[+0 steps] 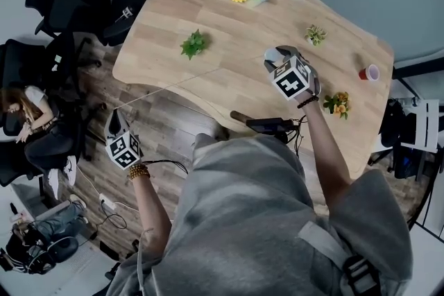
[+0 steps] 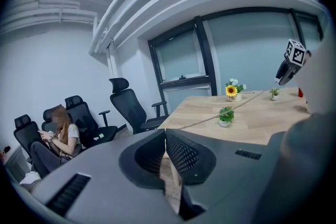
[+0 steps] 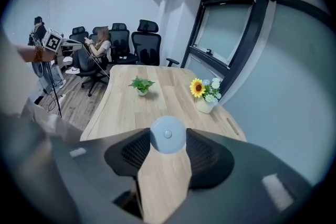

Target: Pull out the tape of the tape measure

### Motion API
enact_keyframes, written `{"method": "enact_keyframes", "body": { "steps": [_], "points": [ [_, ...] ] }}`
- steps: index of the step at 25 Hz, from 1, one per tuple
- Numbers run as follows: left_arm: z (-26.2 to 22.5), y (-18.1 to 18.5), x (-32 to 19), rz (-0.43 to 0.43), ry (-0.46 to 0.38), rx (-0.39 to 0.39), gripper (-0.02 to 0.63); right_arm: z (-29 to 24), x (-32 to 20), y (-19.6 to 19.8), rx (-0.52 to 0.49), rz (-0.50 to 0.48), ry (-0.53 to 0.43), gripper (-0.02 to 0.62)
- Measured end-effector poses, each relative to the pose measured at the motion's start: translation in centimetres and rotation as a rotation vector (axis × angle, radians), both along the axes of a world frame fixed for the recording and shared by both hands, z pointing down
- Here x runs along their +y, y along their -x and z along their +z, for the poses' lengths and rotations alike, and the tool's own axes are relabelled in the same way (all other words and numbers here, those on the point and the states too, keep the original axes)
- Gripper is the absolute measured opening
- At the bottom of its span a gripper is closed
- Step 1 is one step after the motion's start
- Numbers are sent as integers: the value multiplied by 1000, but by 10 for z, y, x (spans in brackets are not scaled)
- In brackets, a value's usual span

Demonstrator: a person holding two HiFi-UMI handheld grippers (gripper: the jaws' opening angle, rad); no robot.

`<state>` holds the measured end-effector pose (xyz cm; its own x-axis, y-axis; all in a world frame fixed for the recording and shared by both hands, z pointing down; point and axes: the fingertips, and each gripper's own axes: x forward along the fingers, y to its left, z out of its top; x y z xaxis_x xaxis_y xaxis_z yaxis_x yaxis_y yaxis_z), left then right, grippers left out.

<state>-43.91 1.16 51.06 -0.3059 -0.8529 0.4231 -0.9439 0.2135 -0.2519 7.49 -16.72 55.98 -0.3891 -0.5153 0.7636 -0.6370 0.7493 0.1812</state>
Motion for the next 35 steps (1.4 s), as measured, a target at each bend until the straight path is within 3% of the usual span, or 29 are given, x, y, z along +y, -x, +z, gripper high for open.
{"method": "enact_keyframes", "body": {
  "steps": [7,12,21,26,35],
  "points": [
    [-7,31,14,-91,-9,18,12,7,-5,-8,44,-4,-15,224],
    [-7,38,18,-86,4,-8,12,9,-4,-16,29,6,-3,224],
    [-5,29,15,-87,16,-21,12,6,-11,-28,31,34,-8,224],
    [7,18,7,-78,21,56,12,4,-11,-37,35,45,7,224],
    [20,-19,-15,13,54,79,12,2,-5,-29,7,39,13,224]
  ]
}}
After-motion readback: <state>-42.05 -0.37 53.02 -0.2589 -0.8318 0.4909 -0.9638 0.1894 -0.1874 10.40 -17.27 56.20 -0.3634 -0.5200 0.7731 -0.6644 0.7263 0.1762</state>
